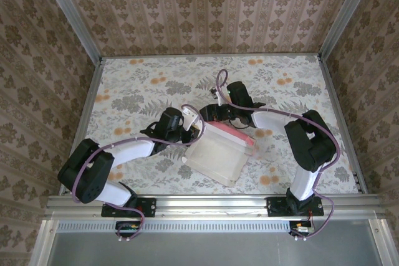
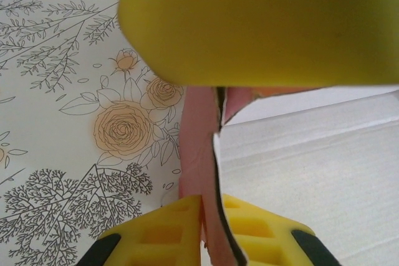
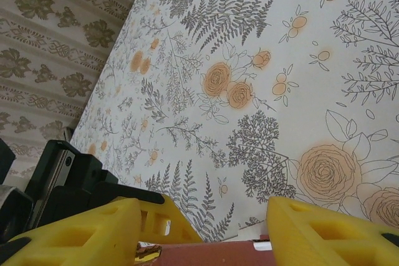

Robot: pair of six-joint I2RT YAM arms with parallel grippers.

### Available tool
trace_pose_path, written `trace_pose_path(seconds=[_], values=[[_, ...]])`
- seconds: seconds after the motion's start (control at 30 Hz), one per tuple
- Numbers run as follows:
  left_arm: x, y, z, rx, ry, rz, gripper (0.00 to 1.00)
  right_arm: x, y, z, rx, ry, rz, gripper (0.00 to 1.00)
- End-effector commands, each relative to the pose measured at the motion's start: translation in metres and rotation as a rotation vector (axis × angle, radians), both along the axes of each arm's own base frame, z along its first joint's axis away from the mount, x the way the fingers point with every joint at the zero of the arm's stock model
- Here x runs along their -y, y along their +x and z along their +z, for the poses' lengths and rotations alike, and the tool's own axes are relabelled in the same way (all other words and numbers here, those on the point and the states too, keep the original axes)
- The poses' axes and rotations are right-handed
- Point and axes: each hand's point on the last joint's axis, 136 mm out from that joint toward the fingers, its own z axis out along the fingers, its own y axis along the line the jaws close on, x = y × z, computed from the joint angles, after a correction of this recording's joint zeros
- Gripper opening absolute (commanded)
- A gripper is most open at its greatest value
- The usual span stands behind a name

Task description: Fold the paper box

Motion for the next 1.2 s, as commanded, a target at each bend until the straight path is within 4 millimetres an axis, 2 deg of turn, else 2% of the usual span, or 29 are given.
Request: trace_pose_path(seconds=[0.0, 0.17, 0.27, 0.37, 0.43, 0.57, 0.7, 0.93, 1.17], values=[[0.003, -0.007, 0.005, -0.005, 0.021, -0.037, 0.13, 0.003, -0.005, -0.013, -0.02, -0.026, -0.013, 0.56], [-0.008, -0.002, 0.012, 0.0, 0.054, 0.003, 0.15, 0.005, -0.008, -0.012, -0.016, -0.029, -0.008, 0.56], [-0.014, -0.004, 0.028, -0.002, 0.017, 0.007, 0.19, 0.006, -0.009, -0.01, -0.016, -0.027, -0.009, 0.55], [-0.018, -0.012, 0.044, -0.001, -0.046, -0.017, 0.32, 0.006, -0.01, -0.005, -0.019, -0.01, -0.005, 0.55], [-0.022, -0.02, 0.051, 0.006, -0.084, -0.032, 0.46, 0.005, -0.01, -0.004, -0.019, -0.008, -0.003, 0.55], [-0.038, -0.019, 0.041, 0.004, -0.044, 0.019, 0.5, 0.004, -0.011, -0.002, -0.023, 0.002, 0.006, 0.54], [-0.046, -0.009, 0.027, 0.0, -0.011, 0.059, 0.5, 0.002, -0.011, 0.001, -0.026, 0.015, 0.012, 0.53], [-0.043, 0.015, 0.012, 0.033, -0.024, 0.063, 0.49, 0.002, -0.011, 0.001, -0.04, 0.024, 0.014, 0.52], [-0.033, 0.025, -0.002, 0.032, -0.028, 0.017, 0.5, 0.003, -0.011, 0.001, -0.044, 0.028, 0.016, 0.51]])
